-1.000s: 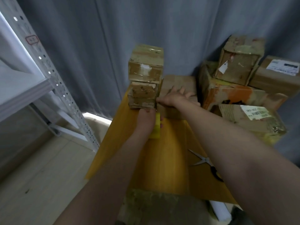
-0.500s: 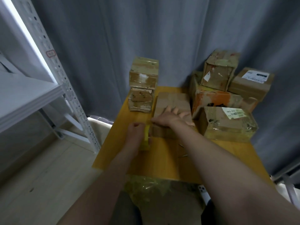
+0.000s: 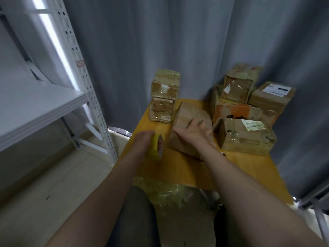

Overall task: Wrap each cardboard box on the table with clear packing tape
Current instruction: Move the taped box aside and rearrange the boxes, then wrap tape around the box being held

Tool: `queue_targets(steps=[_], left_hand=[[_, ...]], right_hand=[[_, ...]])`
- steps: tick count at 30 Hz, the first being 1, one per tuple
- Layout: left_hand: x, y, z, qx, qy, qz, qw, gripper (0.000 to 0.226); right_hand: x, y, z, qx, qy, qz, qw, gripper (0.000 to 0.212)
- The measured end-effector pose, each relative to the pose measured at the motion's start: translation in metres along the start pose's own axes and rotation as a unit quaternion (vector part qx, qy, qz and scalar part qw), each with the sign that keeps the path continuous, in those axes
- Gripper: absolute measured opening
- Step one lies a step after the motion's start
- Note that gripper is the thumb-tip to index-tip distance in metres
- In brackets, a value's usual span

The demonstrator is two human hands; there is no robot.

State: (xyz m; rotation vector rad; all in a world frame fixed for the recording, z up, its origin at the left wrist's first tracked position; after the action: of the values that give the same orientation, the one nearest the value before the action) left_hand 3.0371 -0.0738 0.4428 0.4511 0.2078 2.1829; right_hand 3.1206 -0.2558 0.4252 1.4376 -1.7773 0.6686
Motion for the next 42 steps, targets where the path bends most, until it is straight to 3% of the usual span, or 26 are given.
queue_targets(steps=[3,5,7,10,13,15,17,21,24,27,29,31,34,39,42], left_hand=[[0.001,0.004,0.016,-0.021,0.009,0.010,1.000,0.030],[-0.001,0.010,0.028,-0.018,0.022,0.004,1.000,0.039],[-0.006,0.011,0.034,-0.014,0.036,-0.015,0.999,0.045],[-0.007,0.022,0.047,-0.038,0.051,-0.053,0.997,0.030],[-0.001,0.033,0.054,-0.051,0.023,-0.095,0.994,0.021],[0.005,0.035,0.053,-0.053,0.010,-0.113,0.992,0.025],[0.010,0.036,0.048,-0.035,-0.016,-0.145,0.989,0.025],[0.015,0.037,0.036,0.011,-0.038,-0.175,0.984,0.016],[0.014,0.027,0.020,0.063,-0.013,-0.166,0.984,0.020],[0.012,0.017,0.004,0.092,0.020,-0.150,0.984,0.024],[0.010,0.014,0.001,0.094,0.050,-0.132,0.986,0.021],[0.011,0.005,0.001,0.078,0.073,-0.084,0.991,0.021],[0.016,-0.013,0.001,0.035,0.078,-0.009,0.996,0.065],[0.016,-0.024,0.006,0.011,0.112,0.059,0.992,0.041],[0.011,-0.029,0.007,0.025,0.147,0.073,0.986,0.037]], right_hand=[[0.029,0.008,0.015,-0.017,-0.124,0.024,0.992,0.098],[0.046,0.019,0.024,-0.056,-0.256,-0.003,0.965,0.089],[0.054,0.034,0.031,-0.089,-0.403,-0.063,0.909,0.083],[0.050,0.058,0.043,-0.156,-0.579,-0.183,0.779,0.072],[0.026,0.077,0.054,-0.215,-0.656,-0.286,0.665,0.082],[0.004,0.084,0.065,-0.256,-0.671,-0.318,0.619,0.087],[-0.017,0.088,0.076,-0.295,-0.660,-0.325,0.610,0.092],[-0.032,0.087,0.076,-0.325,-0.603,-0.289,0.669,0.072],[-0.024,0.075,0.072,-0.288,-0.593,-0.201,0.724,0.055],[-0.007,0.067,0.075,-0.114,-0.407,-0.045,0.905,0.044],[0.001,0.068,0.076,0.008,-0.277,0.025,0.960,0.044],[-0.001,0.071,0.082,0.038,-0.194,0.021,0.980,0.042],[-0.006,0.072,0.093,0.012,-0.097,-0.015,0.995,0.046],[0.007,0.069,0.113,-0.026,-0.066,0.044,0.997,0.041],[0.020,0.070,0.128,-0.056,-0.069,0.065,0.994,0.043]])
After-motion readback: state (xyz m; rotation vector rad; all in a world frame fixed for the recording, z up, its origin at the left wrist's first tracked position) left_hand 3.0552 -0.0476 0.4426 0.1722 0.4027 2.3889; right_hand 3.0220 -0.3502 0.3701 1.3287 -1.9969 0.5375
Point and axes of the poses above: each hand's wrist, its own y-axis away from the middle knuckle, its own x-axis out of the back of the hand, z = x × y, the point moved 4 cm from there along -y, towards the middle knuckle, and after that the axes turned 14 degrees about z, right-handed, at the moved point
